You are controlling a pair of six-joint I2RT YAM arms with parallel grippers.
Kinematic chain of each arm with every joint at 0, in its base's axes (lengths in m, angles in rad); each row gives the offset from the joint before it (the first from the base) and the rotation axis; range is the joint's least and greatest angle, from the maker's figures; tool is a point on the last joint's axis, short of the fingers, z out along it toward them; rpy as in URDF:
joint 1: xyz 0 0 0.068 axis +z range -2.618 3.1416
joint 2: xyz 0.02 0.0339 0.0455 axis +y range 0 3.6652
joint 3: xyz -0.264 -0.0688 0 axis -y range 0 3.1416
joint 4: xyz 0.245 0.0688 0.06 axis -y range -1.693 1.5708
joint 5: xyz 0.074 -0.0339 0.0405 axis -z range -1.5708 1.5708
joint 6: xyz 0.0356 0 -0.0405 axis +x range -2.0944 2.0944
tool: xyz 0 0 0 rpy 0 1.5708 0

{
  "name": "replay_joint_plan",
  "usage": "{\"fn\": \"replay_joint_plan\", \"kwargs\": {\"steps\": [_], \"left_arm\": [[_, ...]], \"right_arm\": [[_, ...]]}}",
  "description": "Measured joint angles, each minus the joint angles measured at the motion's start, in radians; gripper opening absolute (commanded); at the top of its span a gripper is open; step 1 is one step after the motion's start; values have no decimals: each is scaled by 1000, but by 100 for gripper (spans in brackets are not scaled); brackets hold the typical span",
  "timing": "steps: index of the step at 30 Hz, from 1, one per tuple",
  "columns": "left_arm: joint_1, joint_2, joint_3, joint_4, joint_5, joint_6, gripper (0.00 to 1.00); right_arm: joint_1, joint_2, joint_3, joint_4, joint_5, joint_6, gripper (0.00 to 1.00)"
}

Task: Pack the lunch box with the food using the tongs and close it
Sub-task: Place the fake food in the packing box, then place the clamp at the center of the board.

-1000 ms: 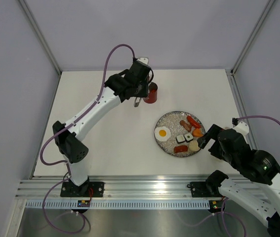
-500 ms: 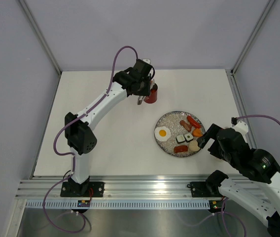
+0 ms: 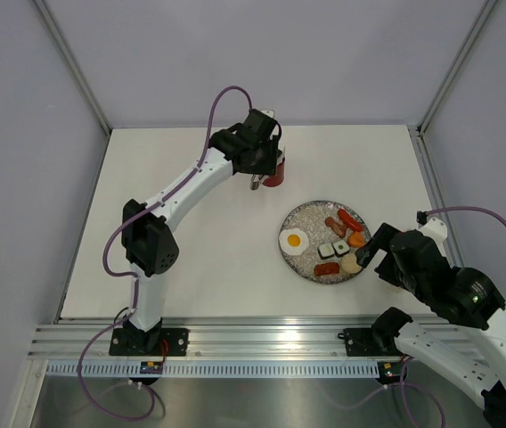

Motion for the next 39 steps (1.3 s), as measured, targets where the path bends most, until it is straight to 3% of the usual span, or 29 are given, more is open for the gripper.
{"fn": "replay_joint_plan", "kwargs": {"steps": [8, 12, 16, 26, 32, 39], "left_arm": [[0, -2, 0, 3, 4, 3, 39], [-1, -70, -67, 26, 9, 11, 13], [-2, -220, -182, 51, 8, 34, 8], [10, -616, -613, 177, -120, 26, 12], [59, -636, -869, 274, -179, -29, 17], [60, -638, -1055, 409, -206, -120, 30]], "right_arm": [[0, 0, 0, 0, 0, 0, 99], [0, 0, 0, 0, 0, 0, 99], [0, 0, 0, 1, 0, 0, 99], [0, 23, -8, 24, -3, 0, 100], [0, 29, -9, 36, -4, -1, 99], [0, 11, -9, 34, -4, 0, 99]]}}
